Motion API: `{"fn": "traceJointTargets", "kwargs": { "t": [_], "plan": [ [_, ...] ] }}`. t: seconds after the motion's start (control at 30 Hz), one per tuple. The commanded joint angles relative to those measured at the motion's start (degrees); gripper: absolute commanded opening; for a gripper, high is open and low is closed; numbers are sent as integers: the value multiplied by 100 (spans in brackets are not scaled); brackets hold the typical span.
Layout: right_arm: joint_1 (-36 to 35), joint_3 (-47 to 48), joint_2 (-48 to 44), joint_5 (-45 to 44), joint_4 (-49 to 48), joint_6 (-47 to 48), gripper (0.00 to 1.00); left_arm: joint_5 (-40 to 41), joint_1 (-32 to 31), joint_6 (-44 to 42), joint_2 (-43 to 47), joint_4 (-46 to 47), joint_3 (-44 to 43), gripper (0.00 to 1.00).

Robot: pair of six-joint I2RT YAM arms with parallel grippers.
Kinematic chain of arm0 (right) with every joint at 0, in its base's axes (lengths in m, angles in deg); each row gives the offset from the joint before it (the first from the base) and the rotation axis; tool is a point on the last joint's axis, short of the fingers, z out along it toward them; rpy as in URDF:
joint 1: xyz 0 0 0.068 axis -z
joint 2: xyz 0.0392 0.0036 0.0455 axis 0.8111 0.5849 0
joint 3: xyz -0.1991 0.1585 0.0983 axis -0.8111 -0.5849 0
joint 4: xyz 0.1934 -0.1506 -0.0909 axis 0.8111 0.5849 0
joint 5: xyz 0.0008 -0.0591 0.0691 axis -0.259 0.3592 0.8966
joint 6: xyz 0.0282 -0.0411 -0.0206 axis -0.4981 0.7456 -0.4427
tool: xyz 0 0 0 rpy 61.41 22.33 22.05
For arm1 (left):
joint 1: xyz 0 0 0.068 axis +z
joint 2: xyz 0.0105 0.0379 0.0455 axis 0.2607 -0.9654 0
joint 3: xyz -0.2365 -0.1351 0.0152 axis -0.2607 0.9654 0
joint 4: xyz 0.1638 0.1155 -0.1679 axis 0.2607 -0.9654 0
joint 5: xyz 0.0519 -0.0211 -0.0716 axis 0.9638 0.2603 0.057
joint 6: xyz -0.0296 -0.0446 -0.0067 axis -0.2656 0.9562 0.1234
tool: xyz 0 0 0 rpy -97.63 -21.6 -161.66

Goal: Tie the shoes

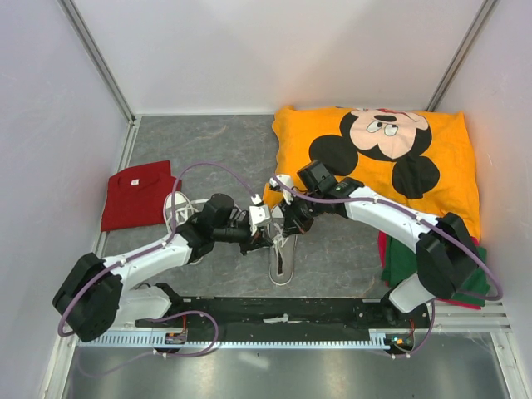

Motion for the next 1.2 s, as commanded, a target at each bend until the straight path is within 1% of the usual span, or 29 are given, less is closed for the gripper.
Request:
{"fn": "traceJointTargets", "kwargs": {
  "t": [0.0, 0.1, 0.27, 0.3, 0.4, 0.6, 0.67, 0.77, 0.87, 0.9, 0.93, 1.0, 1.17],
  "plan": [
    [20, -244, -312, 116, -521, -371, 0, 246, -73, 677, -294, 570, -105, 2],
    [20, -358, -374, 116, -599, -450, 0, 247, -134, 942, -478, 824, -149, 2],
    [20, -429, -391, 230, -802, -652, 0, 606, -266, 1303, -698, 1466, -88, 2],
    [20, -438, -391, 248, -819, -652, 0, 634, -275, 1564, -742, 1563, -97, 2],
    [29, -473, -374, 265, -811, -661, 0, 835, -310, 1795, -918, 1880, -114, 2],
    [107, -499, -348, 327, -855, -714, 0, 1012, -328, 2059, -1164, 2969, 202, 2],
    [143, -491, -295, 353, -890, -889, 0, 1003, -363, 2059, -1191, 3564, 447, 1],
    [257, -473, -198, 467, -925, -1021, 0, 1003, -520, 1832, -1069, 4233, 772, 2],
    [301, -455, -137, 590, -934, -1100, 0, 1082, -722, 1375, -989, 4490, 1045, 3],
    [301, -455, -119, 617, -934, -1100, 0, 1099, -749, 1026, -997, 4682, 1107, 3],
    [310, -455, -119, 643, -942, -1109, 0, 1100, -767, 883, -1006, 4806, 1177, 3],
    [319, -473, -102, 713, -942, -1118, 0, 1126, -846, 436, -1085, 5165, 1344, 3],
    [310, -473, -49, 845, -951, -1188, 0, 1240, -899, -180, -1375, 5721, 1512, 2]
  ]
}}
